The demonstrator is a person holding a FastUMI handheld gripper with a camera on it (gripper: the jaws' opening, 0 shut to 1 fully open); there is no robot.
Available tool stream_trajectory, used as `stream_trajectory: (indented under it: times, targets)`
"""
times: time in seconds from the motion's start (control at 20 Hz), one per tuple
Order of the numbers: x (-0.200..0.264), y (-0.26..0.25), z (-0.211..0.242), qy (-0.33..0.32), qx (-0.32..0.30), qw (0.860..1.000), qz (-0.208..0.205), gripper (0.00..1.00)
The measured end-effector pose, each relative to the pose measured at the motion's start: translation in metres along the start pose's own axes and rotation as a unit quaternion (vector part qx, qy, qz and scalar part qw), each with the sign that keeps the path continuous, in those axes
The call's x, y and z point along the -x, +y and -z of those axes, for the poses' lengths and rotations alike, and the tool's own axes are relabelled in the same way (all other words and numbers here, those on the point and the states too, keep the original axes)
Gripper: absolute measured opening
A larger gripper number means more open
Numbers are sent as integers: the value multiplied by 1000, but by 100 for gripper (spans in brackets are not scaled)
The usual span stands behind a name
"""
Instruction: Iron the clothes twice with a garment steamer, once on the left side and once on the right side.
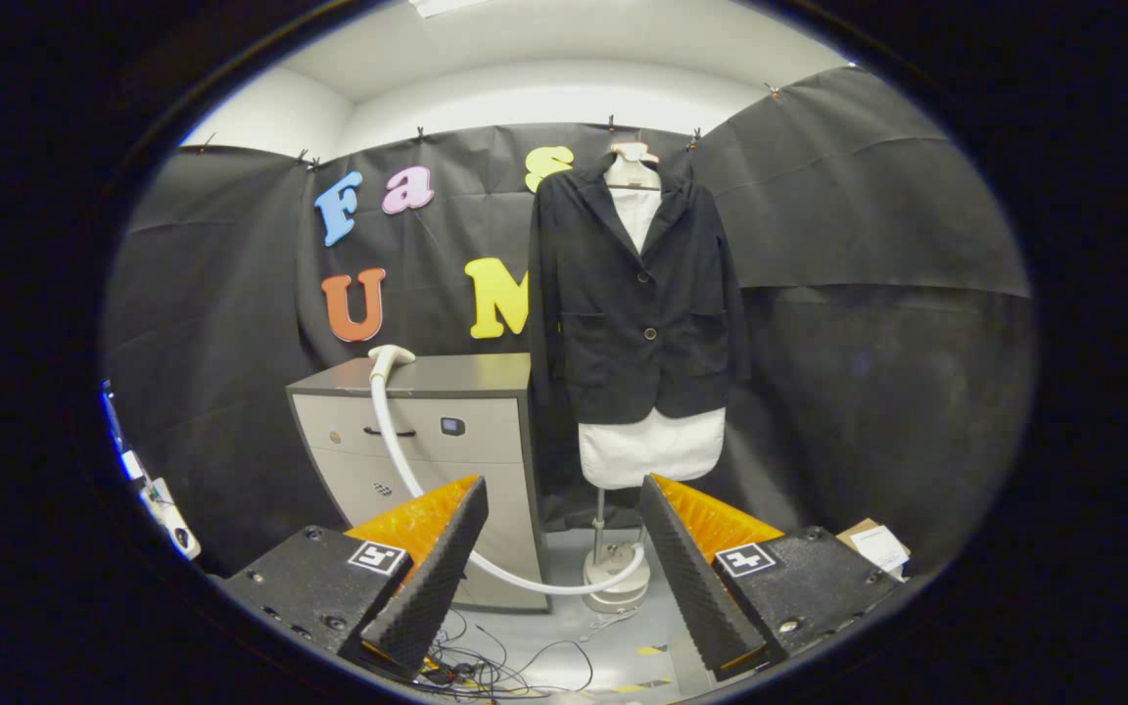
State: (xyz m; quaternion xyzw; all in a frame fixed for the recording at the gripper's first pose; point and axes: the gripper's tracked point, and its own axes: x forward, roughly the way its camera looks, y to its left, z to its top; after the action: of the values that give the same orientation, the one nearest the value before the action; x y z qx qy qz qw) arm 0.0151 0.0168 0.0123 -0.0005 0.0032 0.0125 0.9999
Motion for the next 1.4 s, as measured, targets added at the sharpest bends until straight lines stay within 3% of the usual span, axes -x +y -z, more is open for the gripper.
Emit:
stream_trajectory:
  times: [0.3,0.5,1.1,1.4]
  targets:
    - [-34,18,-34,1,7,1000,-23,100]
    - [-81,55,-65,9,16,998,-61,100]
    - [-269,250,-106,82,92,970,-211,100]
    - [-342,337,-101,118,131,953,-247,100]
